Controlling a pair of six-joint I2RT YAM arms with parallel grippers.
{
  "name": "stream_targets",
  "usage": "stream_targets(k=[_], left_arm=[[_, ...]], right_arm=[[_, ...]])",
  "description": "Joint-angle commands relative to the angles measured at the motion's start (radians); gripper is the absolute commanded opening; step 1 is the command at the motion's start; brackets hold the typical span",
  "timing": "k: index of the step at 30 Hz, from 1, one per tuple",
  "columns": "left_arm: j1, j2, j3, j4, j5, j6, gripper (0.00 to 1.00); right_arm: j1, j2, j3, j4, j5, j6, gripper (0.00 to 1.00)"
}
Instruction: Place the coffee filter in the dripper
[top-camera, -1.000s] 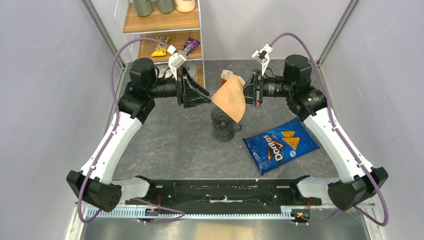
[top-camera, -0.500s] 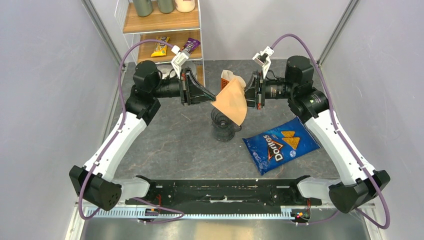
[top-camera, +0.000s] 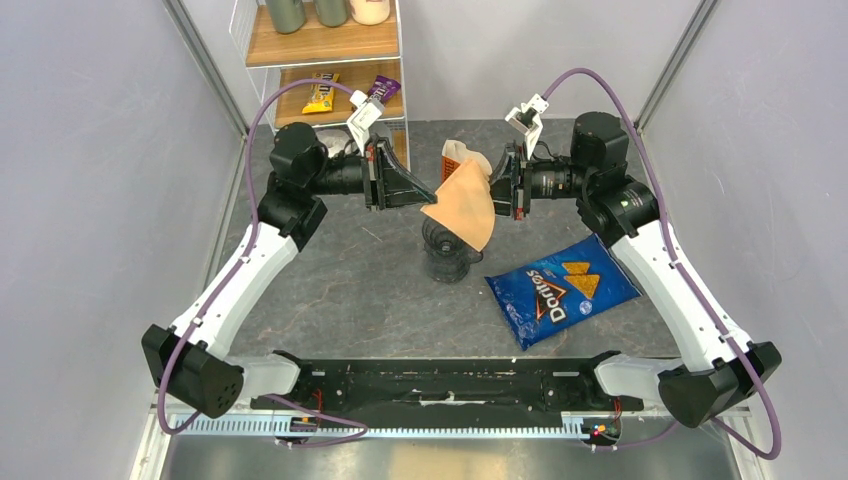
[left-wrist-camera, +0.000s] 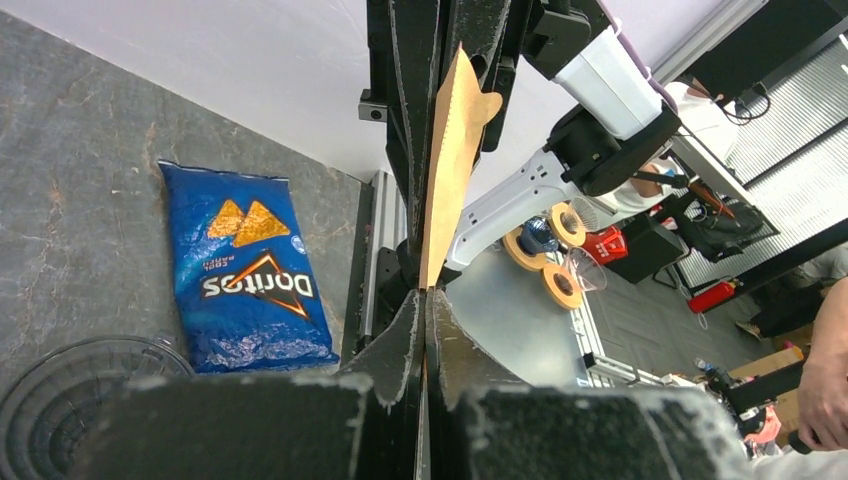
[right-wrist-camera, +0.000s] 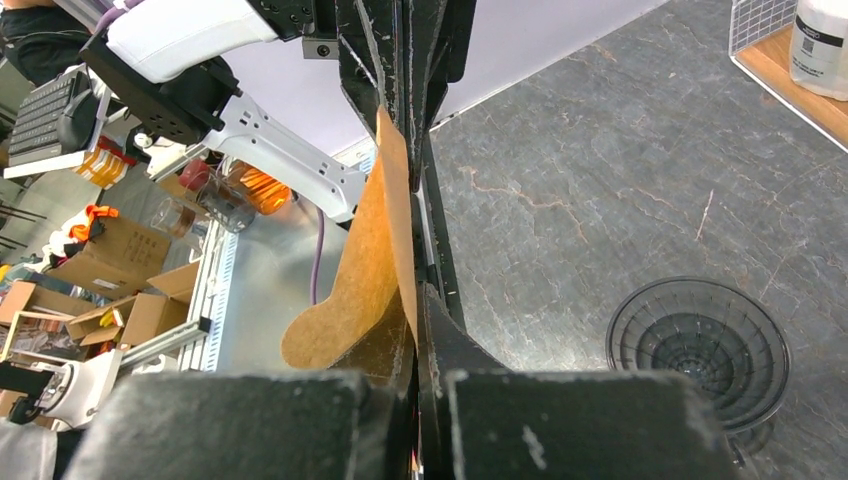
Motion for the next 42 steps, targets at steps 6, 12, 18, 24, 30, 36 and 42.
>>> stream_targets(k=[6, 12, 18, 24, 30, 36, 42], left_arm=[[-0.014, 0.017, -0.004, 0.062, 0.036, -0.144, 0.02], [-0.024, 0.029, -0.032, 0.158, 0.069, -0.284, 0.02], [-0.03, 0.033, -0.04, 0.161, 0.078, -0.324, 0.02], [-0.03, 0.035, -0.069, 0.249, 0.094, -0.413, 0.02], [-0.056, 0.034, -0.074, 0.316, 0.095, -0.415, 0.02], [-0.06, 0.037, -0.071, 0.356, 0.096, -0.415, 0.02], [-0.06, 0.034, -0.069, 0.391, 0.1, -0.41, 0.02]], right_arm=[[0.005, -0.036, 0.027, -0.049, 0.083, -0.161, 0.55], [0.004, -0.03, 0.048, -0.068, 0.083, -0.298, 0.71], [0.011, -0.047, 0.056, -0.116, 0.101, -0.478, 0.96], [0.013, -0.074, 0.029, -0.116, 0.096, -0.559, 0.96], [0.018, -0.061, -0.005, -0.008, 0.041, -0.373, 0.95], [0.026, -0.071, -0.072, 0.15, 0.069, -0.173, 0.93], [0.027, -0.071, -0.109, 0.264, 0.09, -0.033, 0.94]])
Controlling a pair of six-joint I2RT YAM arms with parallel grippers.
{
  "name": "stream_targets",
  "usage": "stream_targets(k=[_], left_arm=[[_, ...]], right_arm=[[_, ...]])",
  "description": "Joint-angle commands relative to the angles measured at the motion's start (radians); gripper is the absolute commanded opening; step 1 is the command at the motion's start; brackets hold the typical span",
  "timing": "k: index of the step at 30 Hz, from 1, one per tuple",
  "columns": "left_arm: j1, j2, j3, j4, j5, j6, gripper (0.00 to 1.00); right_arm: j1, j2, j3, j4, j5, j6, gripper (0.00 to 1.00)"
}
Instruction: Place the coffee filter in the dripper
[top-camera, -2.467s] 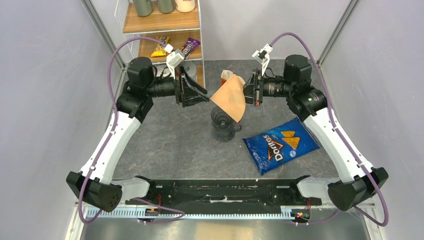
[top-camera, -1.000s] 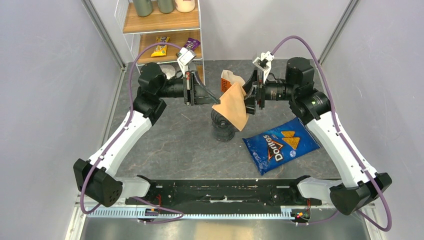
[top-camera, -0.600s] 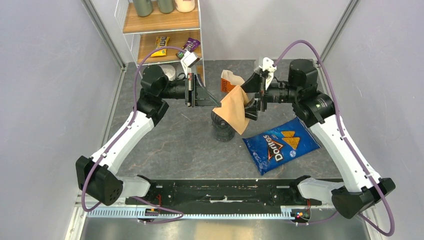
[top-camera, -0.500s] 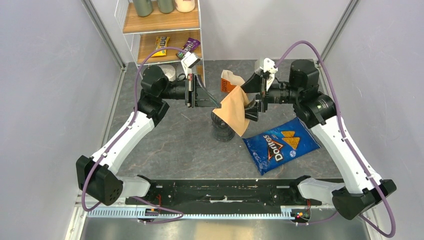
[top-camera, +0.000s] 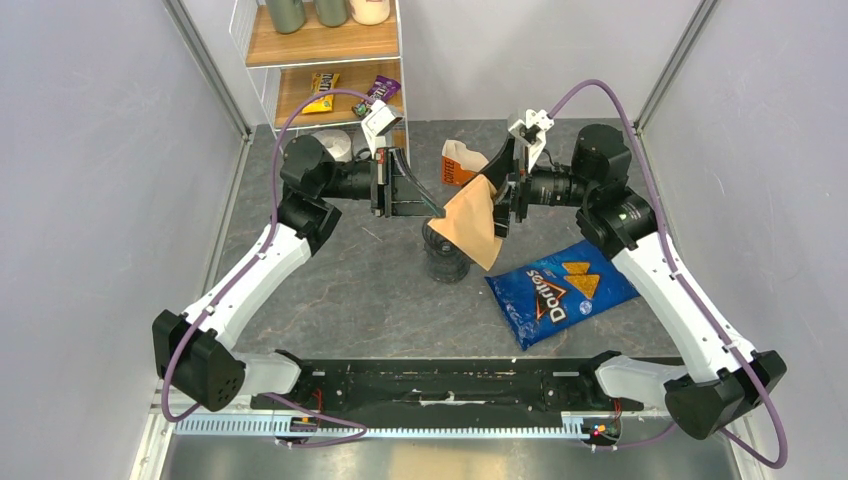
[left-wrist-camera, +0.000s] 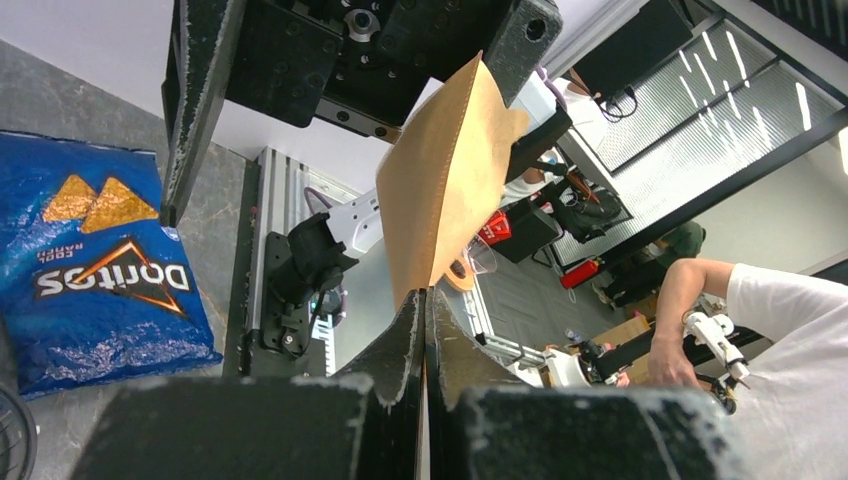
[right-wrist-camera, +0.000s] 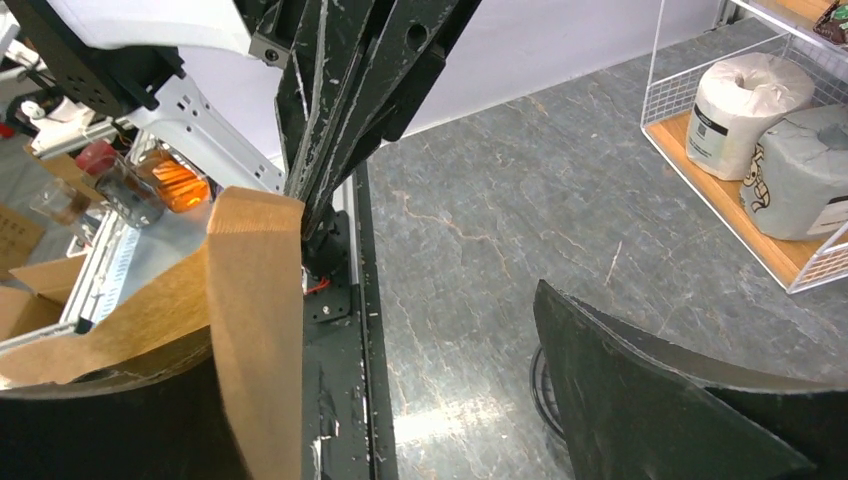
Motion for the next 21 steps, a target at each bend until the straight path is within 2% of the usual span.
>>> stream_targets(k=[1, 12, 16, 21], left_arm=[[-0.004, -0.002, 0.008, 0.088, 0.023, -0.029, 0.02], [-0.005, -0.016, -0.004, 0.081, 0.012, -0.021, 0.02], [-0.005, -0.016, -0.004, 0.05, 0.001, -0.02, 0.02], [-0.005, -0.02, -0.003, 0.04, 0.004, -0.019, 0.02]], right_arm=[[0.005, -0.014, -0.026, 0.17, 0.017, 0.16, 0.94], [0.04, -0.006, -0.021, 0.166, -0.008, 0.171, 0.95], [0.076, -0.017, -0.01, 0.108, 0.0, 0.084, 0.97], [0.08, -0.009, 0.001, 0.089, 0.008, 0.065, 0.97]])
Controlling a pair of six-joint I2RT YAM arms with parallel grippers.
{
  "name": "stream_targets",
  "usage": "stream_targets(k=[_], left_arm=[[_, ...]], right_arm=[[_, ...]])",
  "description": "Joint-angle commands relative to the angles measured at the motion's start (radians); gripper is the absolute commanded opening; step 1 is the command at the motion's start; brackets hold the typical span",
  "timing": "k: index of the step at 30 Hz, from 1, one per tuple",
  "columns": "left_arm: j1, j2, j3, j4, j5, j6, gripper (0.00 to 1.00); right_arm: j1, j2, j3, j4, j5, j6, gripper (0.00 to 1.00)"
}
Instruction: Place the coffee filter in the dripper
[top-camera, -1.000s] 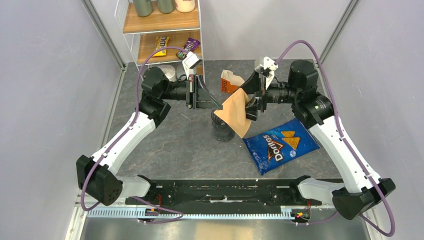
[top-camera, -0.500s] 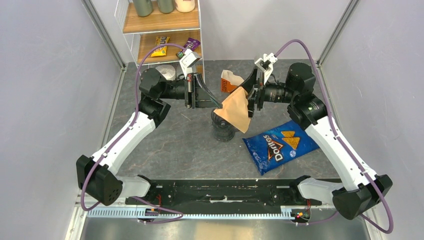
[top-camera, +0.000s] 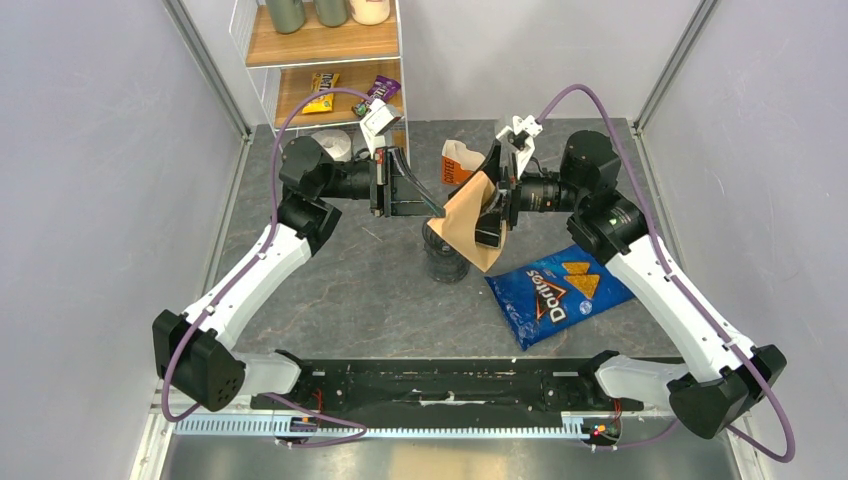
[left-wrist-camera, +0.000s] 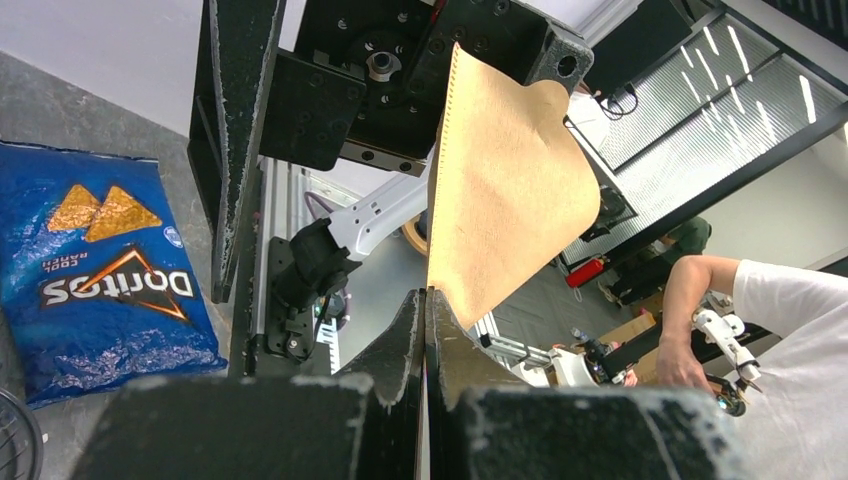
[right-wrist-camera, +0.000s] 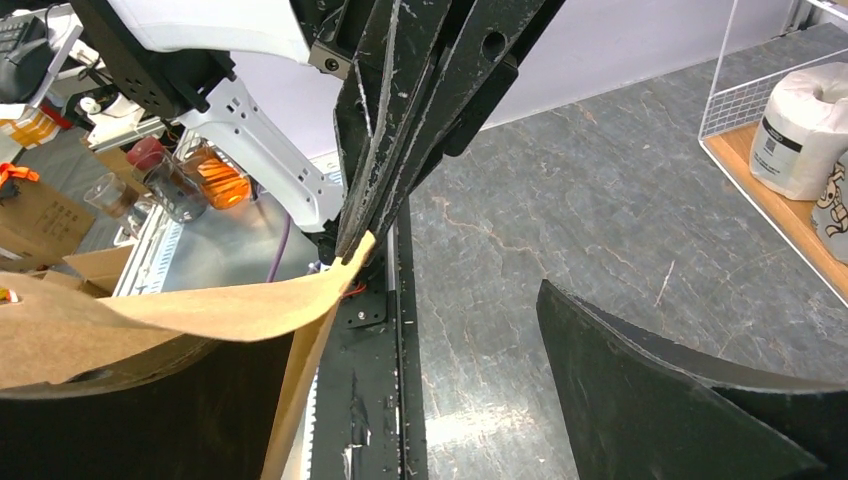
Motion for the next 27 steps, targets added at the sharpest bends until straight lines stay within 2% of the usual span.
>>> stream_targets(k=[1, 8, 19, 27], left_arm=[[-0.005, -0.021, 0.001, -0.001, 0.008, -0.015, 0.02], [-0.004, -0.033, -0.012, -0.02, 0.02, -0.017, 0.02], [-0.003, -0.022, -0.027, -0.081, 0.04, -0.052, 0.02], [-0.013, -0.023, -0.038, -0.11, 0.061, -0.069, 0.02]], right_arm=[[0.002, -0.01, 0.029, -0.01, 0.007, -0.043, 0.97], [0.002, -0.033, 0.033, -0.067, 0.124, -0.15, 0.96], [0.002, -0.086, 0.053, -0.186, 0.09, -0.485, 0.97], [0.02, -0.083, 0.075, -0.234, 0.086, -0.628, 0.97]])
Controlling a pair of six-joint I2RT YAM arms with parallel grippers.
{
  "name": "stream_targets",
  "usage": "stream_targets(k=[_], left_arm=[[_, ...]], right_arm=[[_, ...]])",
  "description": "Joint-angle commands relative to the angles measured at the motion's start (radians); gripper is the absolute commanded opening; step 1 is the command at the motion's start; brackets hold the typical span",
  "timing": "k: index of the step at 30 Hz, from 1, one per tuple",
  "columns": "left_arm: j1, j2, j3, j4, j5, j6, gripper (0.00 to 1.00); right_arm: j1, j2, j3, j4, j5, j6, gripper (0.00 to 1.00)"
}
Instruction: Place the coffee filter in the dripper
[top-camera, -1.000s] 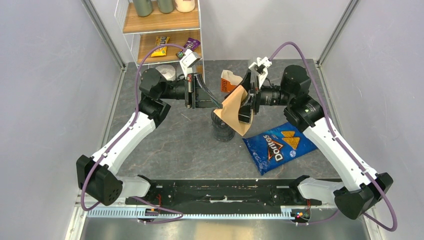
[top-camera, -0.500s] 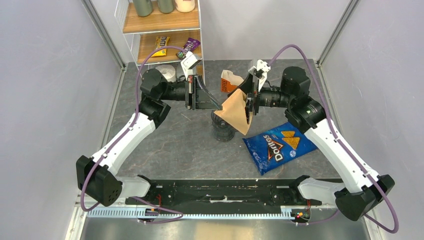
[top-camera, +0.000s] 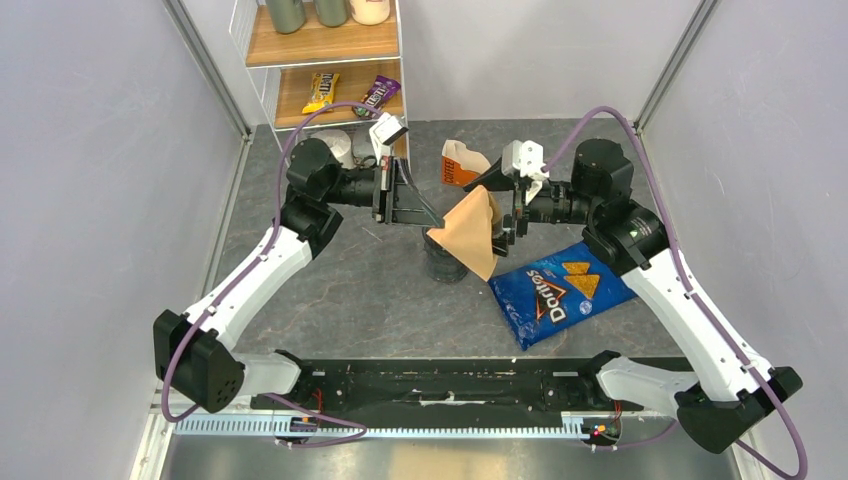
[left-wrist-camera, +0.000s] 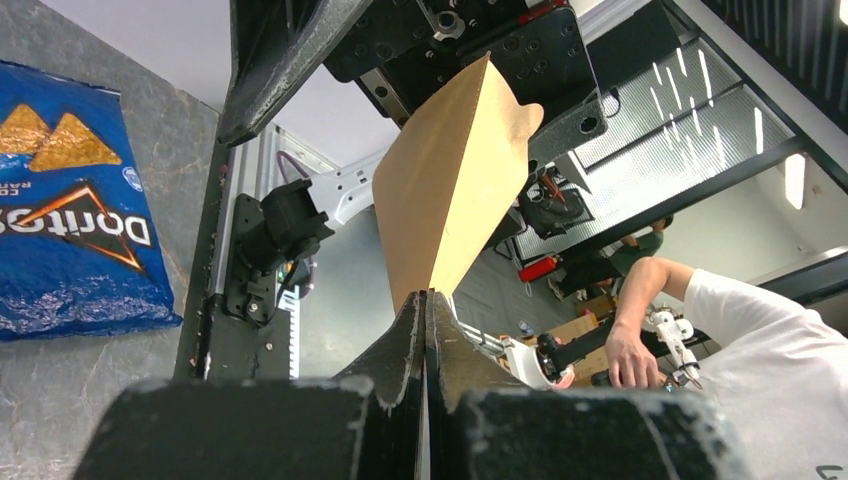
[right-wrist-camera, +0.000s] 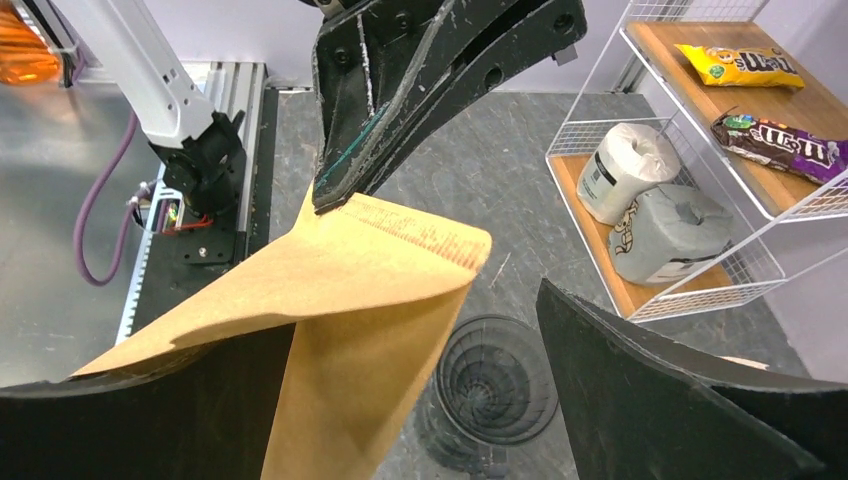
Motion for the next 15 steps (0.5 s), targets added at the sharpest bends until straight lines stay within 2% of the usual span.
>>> stream_targets(k=[1, 12, 15], left_arm=[[-0.016, -0.016, -0.006, -0.015, 0.036, -0.04, 0.02], [-0.028, 0.014, -0.005, -0.04, 0.057, -0.06, 0.02], [-0.029, 0.022, 0.001, -0.039, 0.061, -0.065, 0.02]], right_arm=[[0.014, -0.004, 0.059, -0.034, -0.012, -0.132, 0.97], [0.068, -0.013, 0.098, -0.164, -0.052, -0.32, 0.97], [0.084, -0.016, 0.102, -0.2, -0.038, -0.344, 0.94]])
